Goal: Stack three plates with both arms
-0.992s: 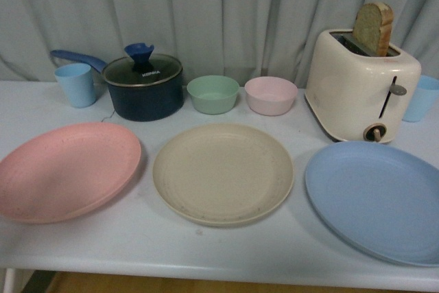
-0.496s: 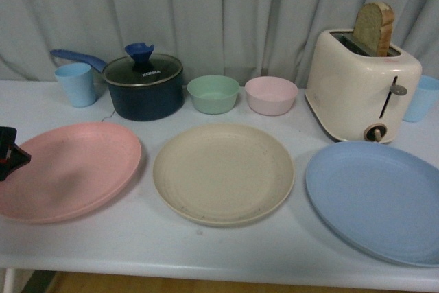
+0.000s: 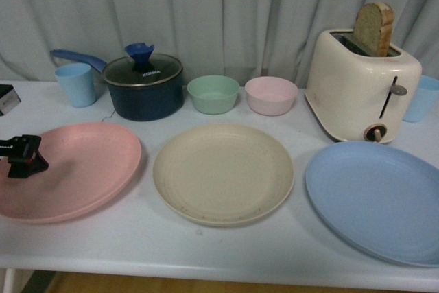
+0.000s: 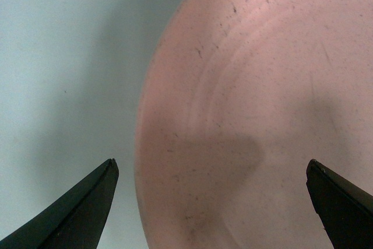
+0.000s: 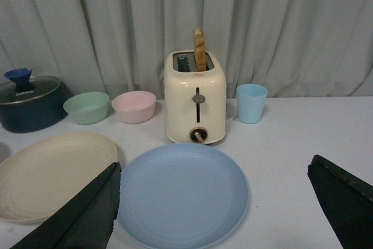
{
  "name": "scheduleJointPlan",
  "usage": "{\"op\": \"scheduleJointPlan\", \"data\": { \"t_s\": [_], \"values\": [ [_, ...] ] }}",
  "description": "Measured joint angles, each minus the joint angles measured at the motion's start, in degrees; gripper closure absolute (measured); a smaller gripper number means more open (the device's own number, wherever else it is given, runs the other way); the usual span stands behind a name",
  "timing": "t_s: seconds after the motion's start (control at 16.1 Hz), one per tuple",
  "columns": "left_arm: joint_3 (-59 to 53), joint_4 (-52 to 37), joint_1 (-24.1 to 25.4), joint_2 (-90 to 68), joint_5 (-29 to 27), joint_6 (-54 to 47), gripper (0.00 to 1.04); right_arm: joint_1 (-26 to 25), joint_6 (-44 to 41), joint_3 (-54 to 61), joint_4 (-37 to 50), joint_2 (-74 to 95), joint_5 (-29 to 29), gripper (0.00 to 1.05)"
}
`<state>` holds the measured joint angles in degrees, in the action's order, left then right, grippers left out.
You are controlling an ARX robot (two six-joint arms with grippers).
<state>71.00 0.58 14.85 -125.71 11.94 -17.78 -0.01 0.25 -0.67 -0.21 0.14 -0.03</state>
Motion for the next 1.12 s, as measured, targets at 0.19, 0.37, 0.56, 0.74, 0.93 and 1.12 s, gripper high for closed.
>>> {"op": "scheduleJointPlan", "data": {
  "t_s": [0.19,0.37,0.56,0.74,0.93,1.12],
  "values": [
    [3.7,0.8,0.1,-2.9,0.2,0.9,0.16,0.0,0.0,0.0,0.0,0.0,0.0,0.06],
    [6.2,1.6,0.2,-4.8,-0.4,1.4,0.48,0.0,0.0,0.0,0.0,0.0,0.0,0.06],
    [6.6,2.7,0.8,-4.8,-0.4,1.4,0.82,0.0,0.0,0.0,0.0,0.0,0.0,0.06],
    [6.9,3.3,1.7,-3.0,2.4,2.4,1.02,0.0,0.0,0.0,0.0,0.0,0.0,0.06],
    [4.3,4.0,1.6,3.3,1.9,1.1,1.02,0.0,0.0,0.0,0.0,0.0,0.0,0.06],
    [2.9,4.6,3.1,10.3,2.3,-0.7,1.02,0.0,0.0,0.0,0.0,0.0,0.0,0.06]
  ]
}}
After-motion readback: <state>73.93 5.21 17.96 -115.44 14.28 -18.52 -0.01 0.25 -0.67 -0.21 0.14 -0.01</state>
